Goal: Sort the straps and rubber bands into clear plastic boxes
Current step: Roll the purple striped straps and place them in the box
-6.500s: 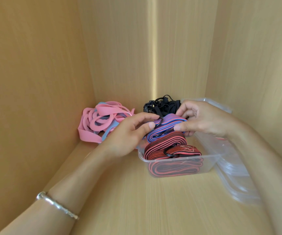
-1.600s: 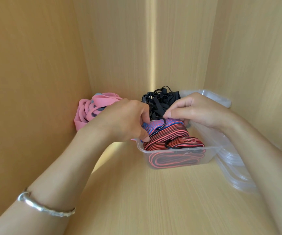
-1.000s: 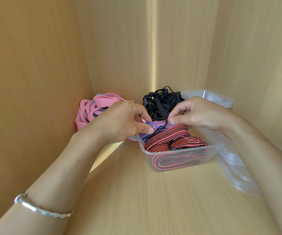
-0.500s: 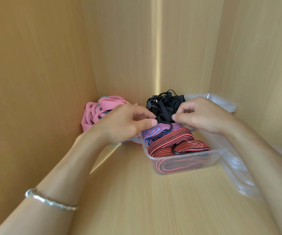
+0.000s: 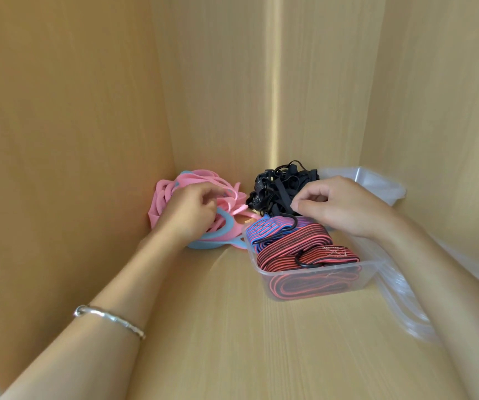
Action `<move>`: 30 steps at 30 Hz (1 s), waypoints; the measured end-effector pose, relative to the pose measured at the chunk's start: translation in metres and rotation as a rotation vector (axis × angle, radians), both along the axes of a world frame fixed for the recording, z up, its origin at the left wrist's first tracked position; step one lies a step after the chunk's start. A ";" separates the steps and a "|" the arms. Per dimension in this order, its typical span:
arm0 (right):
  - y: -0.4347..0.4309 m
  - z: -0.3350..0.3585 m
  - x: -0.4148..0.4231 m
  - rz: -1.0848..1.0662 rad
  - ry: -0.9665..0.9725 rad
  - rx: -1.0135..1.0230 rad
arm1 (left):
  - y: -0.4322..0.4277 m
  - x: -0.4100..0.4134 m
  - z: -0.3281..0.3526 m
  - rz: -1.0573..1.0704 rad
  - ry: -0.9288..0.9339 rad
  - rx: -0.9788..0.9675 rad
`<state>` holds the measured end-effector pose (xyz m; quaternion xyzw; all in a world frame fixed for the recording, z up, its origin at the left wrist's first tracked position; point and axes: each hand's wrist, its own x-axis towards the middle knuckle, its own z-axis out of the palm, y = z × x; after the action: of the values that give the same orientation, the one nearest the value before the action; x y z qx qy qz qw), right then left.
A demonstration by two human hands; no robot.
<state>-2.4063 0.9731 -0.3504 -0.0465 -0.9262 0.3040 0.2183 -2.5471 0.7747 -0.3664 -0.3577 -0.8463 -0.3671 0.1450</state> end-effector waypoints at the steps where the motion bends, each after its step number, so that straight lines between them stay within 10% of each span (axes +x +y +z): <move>1: 0.001 0.000 -0.001 -0.006 0.001 0.007 | -0.002 0.000 0.001 0.009 0.012 -0.008; 10: 0.002 -0.003 -0.001 -0.041 -0.155 0.113 | 0.008 0.012 -0.006 -0.191 -0.041 0.021; 16: -0.001 0.000 0.000 -0.056 -0.176 0.151 | 0.013 0.040 0.001 -0.524 -0.426 0.067; 30: 0.005 0.002 0.002 -0.117 -0.042 -0.178 | -0.007 0.023 0.013 -0.549 -0.478 -0.203</move>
<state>-2.4044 0.9785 -0.3488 -0.1261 -0.8955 0.3709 0.2111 -2.5240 0.7672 -0.3530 -0.4878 -0.7611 -0.3797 -0.1964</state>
